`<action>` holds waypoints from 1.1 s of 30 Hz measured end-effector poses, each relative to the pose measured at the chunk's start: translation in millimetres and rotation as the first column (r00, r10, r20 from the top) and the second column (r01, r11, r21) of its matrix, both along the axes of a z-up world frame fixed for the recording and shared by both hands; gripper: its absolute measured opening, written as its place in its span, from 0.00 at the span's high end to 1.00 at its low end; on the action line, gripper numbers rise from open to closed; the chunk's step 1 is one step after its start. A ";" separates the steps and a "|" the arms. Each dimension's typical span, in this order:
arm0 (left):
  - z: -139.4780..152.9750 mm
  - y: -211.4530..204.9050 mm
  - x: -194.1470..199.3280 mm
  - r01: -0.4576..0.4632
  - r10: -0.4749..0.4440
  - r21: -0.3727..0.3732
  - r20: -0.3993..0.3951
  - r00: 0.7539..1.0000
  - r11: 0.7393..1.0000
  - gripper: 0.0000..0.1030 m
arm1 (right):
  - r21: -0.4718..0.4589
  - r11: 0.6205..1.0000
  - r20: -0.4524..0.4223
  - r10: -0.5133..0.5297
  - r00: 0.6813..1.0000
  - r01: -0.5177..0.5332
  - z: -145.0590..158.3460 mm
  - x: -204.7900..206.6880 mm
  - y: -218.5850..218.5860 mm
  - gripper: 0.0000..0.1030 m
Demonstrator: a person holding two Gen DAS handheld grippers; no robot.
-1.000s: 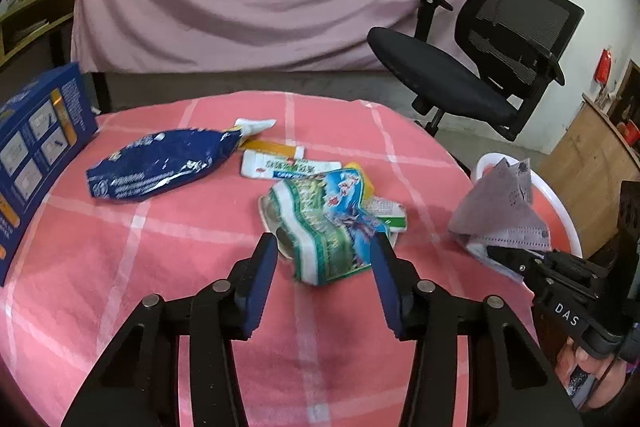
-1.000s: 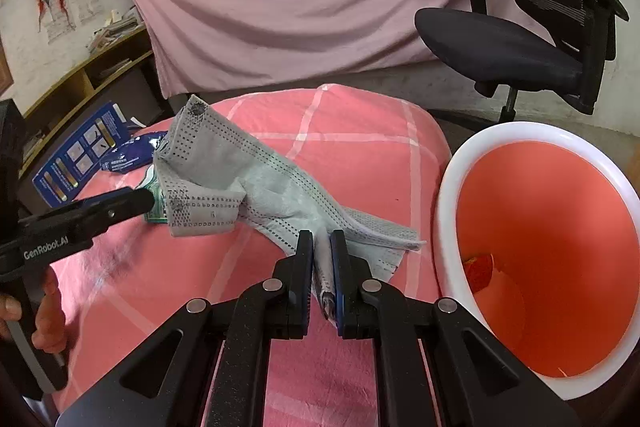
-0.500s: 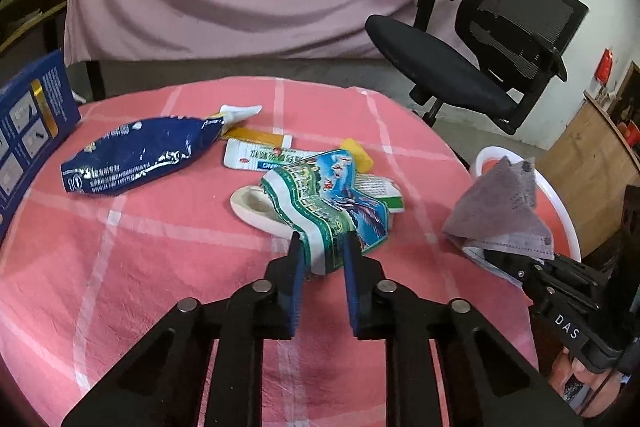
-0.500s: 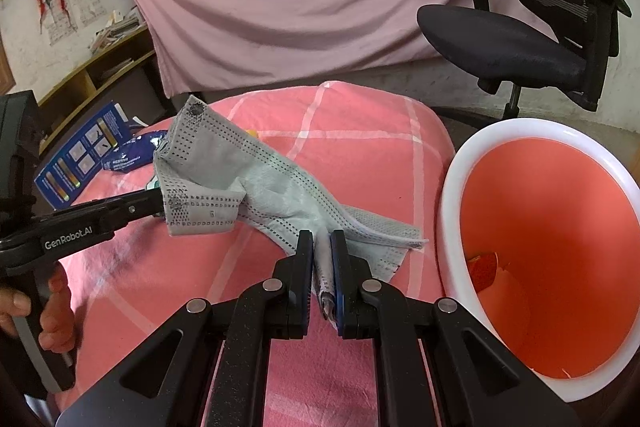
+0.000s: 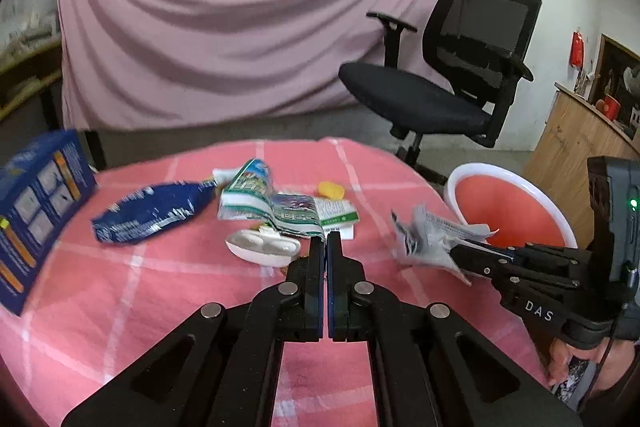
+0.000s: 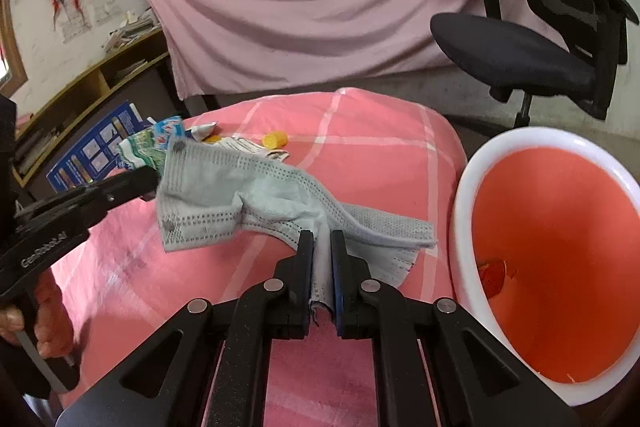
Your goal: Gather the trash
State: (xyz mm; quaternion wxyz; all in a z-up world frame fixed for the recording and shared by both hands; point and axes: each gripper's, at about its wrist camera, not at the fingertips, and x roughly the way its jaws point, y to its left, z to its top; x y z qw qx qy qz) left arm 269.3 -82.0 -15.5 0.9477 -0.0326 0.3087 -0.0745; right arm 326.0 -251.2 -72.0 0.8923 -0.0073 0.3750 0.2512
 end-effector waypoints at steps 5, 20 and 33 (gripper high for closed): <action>7.0 -12.8 -18.1 -0.019 0.010 0.080 0.114 0.993 0.997 1.00 | 0.023 0.999 0.049 -0.025 0.998 0.024 7.8 -5.2 -6.8 0.94; 4.7 -38.9 -26.4 0.009 -0.028 0.128 0.152 0.988 0.992 1.00 | 0.125 0.992 0.134 -0.043 0.990 0.027 26.9 -11.8 -16.7 0.95; -4.3 -20.0 -18.3 0.018 -0.018 0.047 0.003 1.000 0.999 1.00 | 0.011 1.000 0.060 -0.024 0.998 0.023 10.0 -2.3 -6.5 0.36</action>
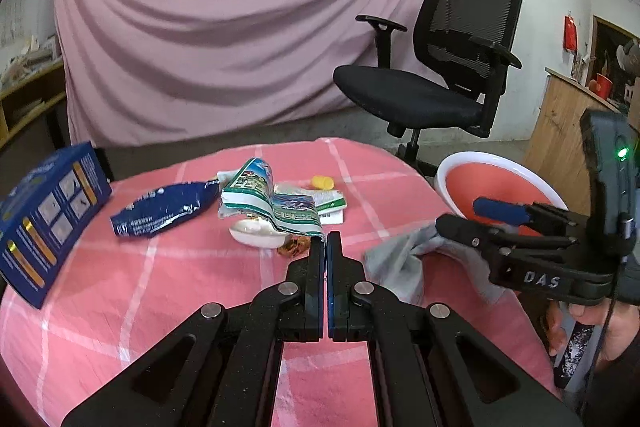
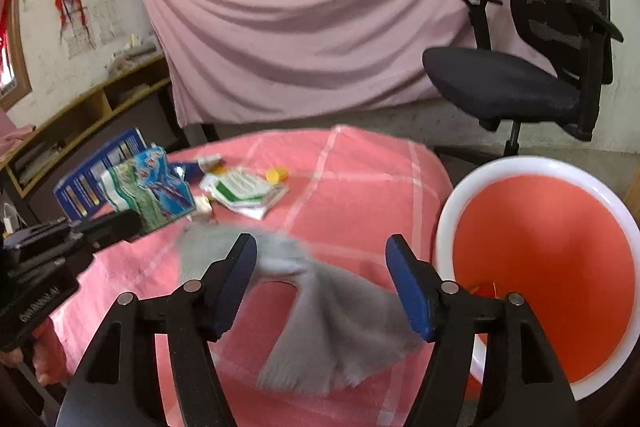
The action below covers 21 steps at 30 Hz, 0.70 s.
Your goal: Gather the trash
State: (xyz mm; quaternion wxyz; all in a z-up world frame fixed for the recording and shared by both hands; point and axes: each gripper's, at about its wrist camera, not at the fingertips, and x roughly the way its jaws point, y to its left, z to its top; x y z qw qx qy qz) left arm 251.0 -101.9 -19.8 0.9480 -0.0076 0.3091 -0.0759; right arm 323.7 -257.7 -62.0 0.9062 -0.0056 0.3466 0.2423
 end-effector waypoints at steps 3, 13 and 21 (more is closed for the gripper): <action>-0.1 4.0 0.0 -0.007 0.006 -0.020 -0.011 1.000 1.000 1.00 | -0.014 0.999 -0.042 0.031 0.999 -0.032 -7.8 2.2 2.5 0.36; 1.6 8.6 -0.2 -0.004 0.003 -0.040 -0.020 1.000 0.999 1.00 | -0.041 0.993 -0.087 0.107 0.990 -0.111 -15.8 -6.7 8.7 0.57; 7.7 7.9 -12.2 -0.019 0.020 -0.017 0.046 0.999 1.000 1.00 | 0.027 0.993 -0.055 0.116 0.992 -0.114 -5.9 -8.8 4.4 0.87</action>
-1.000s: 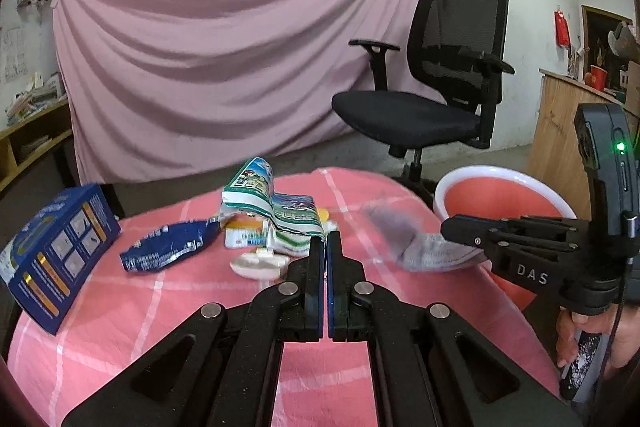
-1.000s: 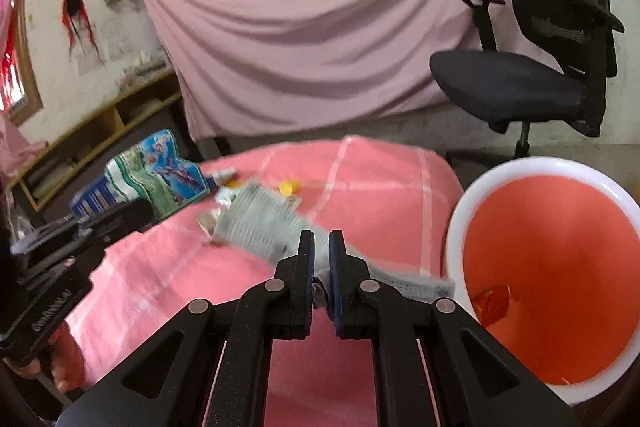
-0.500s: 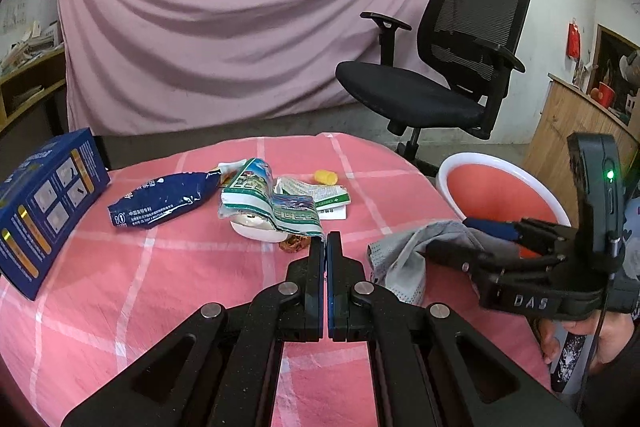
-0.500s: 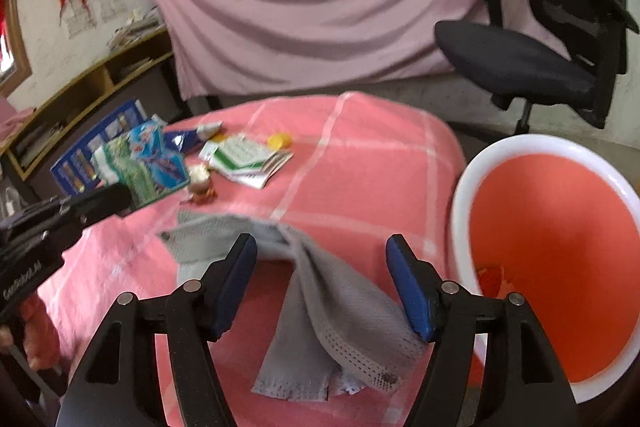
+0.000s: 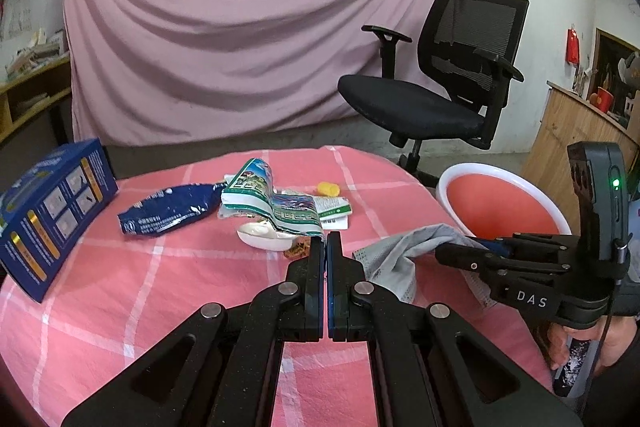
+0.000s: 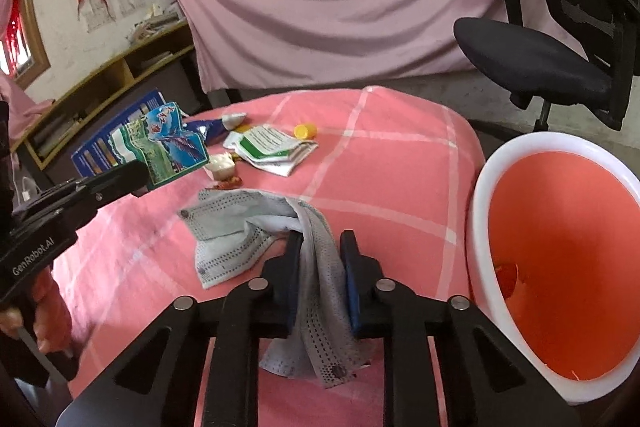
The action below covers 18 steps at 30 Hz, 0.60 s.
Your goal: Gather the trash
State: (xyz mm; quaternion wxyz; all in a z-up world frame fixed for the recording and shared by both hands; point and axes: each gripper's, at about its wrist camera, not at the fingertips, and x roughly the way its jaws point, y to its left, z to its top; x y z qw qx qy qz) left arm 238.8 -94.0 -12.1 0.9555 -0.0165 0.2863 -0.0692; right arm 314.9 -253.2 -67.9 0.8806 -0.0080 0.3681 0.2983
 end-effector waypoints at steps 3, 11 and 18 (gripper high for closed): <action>6.0 -5.8 -4.5 -0.004 0.002 0.039 0.053 0.999 0.999 1.00 | 0.032 0.999 0.046 -0.041 0.998 0.040 8.7 -3.2 -3.5 0.88; 30.1 -37.8 -9.9 0.043 -0.070 0.124 0.225 0.972 0.991 1.00 | 0.262 0.937 0.327 -0.310 0.893 0.229 53.2 -33.1 -53.5 0.88; 51.6 -80.3 -10.3 0.125 -0.181 0.172 0.360 0.915 0.977 1.00 | 0.384 0.854 0.488 -0.511 0.707 0.352 75.7 -65.6 -96.6 0.87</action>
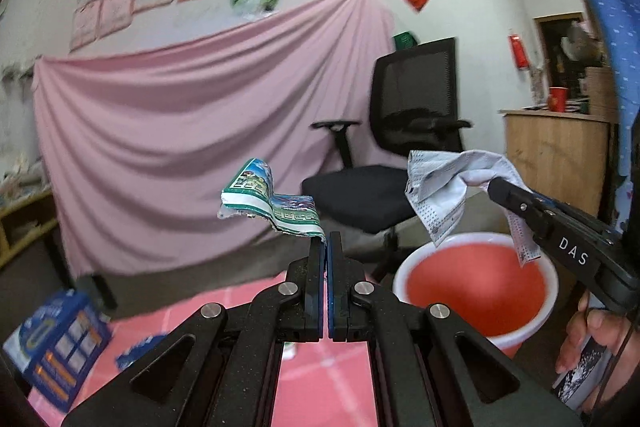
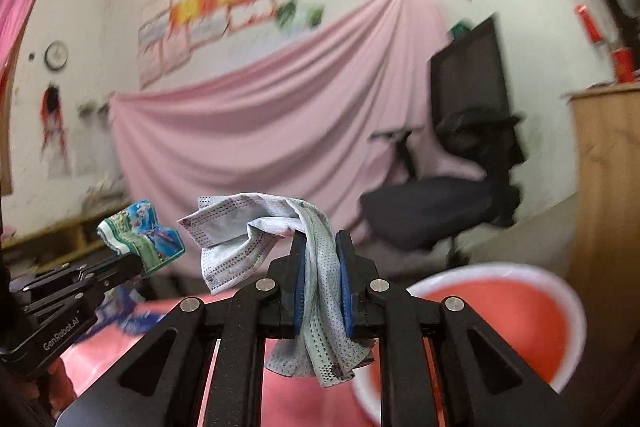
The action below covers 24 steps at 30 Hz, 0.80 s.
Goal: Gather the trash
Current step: 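Carry the wrapper and mask over the bucket and open both tools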
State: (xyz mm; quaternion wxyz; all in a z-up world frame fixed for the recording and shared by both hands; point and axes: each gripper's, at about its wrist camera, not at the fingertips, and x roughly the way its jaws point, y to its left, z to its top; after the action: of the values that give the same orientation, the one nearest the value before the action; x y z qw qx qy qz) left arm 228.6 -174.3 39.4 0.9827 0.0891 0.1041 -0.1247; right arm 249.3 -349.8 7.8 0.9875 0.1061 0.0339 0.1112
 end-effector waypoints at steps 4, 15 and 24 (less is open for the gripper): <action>-0.6 -29.5 7.5 0.087 -0.087 0.031 0.014 0.996 0.996 1.00 | 0.018 0.994 0.043 -0.110 0.993 0.110 2.5 -8.5 -20.1 0.87; -17.8 -93.5 47.2 0.268 -0.259 0.057 -0.132 0.957 0.962 1.00 | 0.047 0.967 -0.143 -0.242 0.960 0.251 -19.0 21.7 -66.2 0.85; -27.5 -110.1 78.0 0.305 -0.291 -0.008 -0.322 0.901 0.952 1.00 | 0.055 0.957 -0.280 -0.258 0.925 0.283 -37.2 33.3 -78.8 0.84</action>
State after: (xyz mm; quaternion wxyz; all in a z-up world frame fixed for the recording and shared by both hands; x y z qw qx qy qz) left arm 306.6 -284.4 12.0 0.9201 0.1032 0.2494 -0.2840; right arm 282.6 -428.6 -29.4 0.9734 0.1702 0.1478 -0.0401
